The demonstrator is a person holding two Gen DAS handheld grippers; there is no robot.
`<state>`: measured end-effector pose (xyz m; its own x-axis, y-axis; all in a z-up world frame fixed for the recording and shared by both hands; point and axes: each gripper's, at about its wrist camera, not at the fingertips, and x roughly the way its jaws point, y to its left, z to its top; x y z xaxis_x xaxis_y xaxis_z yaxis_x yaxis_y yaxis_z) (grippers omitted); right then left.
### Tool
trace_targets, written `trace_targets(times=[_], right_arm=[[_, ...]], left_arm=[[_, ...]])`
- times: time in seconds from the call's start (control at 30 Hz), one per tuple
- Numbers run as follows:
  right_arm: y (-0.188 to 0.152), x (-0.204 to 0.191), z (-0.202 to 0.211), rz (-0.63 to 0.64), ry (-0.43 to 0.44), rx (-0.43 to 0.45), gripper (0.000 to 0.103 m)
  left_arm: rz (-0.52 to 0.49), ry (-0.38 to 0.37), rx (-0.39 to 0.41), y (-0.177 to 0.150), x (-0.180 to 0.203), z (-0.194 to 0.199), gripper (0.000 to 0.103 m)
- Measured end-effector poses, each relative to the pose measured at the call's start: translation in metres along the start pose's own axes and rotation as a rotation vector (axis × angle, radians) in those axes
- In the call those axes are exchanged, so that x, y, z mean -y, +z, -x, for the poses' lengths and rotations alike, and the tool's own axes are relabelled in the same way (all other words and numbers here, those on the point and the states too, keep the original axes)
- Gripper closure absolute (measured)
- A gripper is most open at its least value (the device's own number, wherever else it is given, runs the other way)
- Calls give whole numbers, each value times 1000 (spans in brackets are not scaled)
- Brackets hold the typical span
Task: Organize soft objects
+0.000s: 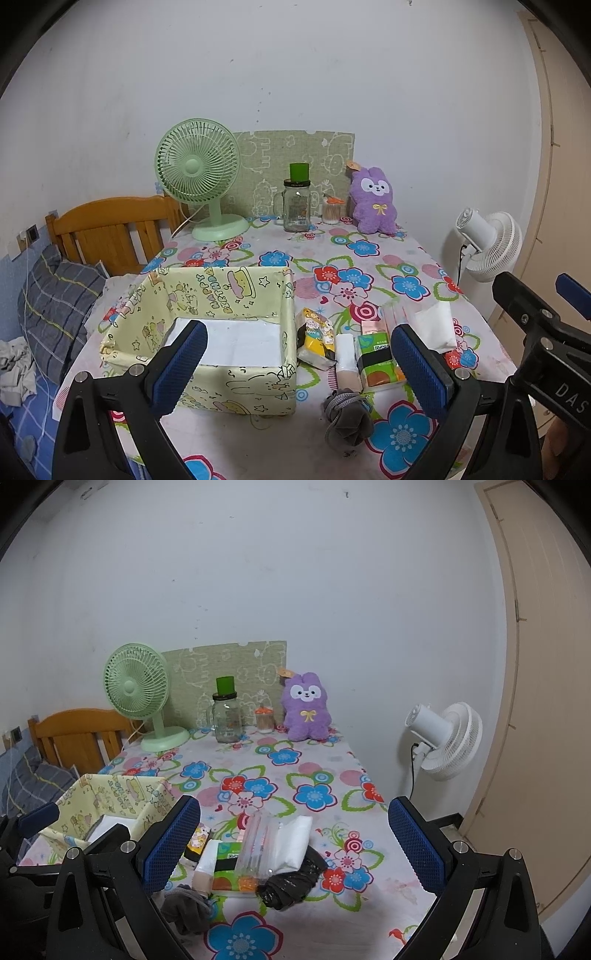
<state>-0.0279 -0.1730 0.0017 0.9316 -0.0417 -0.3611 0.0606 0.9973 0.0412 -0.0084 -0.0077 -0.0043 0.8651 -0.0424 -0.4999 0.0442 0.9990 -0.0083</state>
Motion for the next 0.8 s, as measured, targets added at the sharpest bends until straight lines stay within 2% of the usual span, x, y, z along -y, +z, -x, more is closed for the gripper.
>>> trace_targets(times=[0.67,0.8], right_arm=[[-1,-6,0,17,25,17,0],[-3,-6,-2,20,27,13,0]], left_arm=[[-3,-1,-1,-1,-2,-1,5],[-22,7,22,-3,1,-2,6]])
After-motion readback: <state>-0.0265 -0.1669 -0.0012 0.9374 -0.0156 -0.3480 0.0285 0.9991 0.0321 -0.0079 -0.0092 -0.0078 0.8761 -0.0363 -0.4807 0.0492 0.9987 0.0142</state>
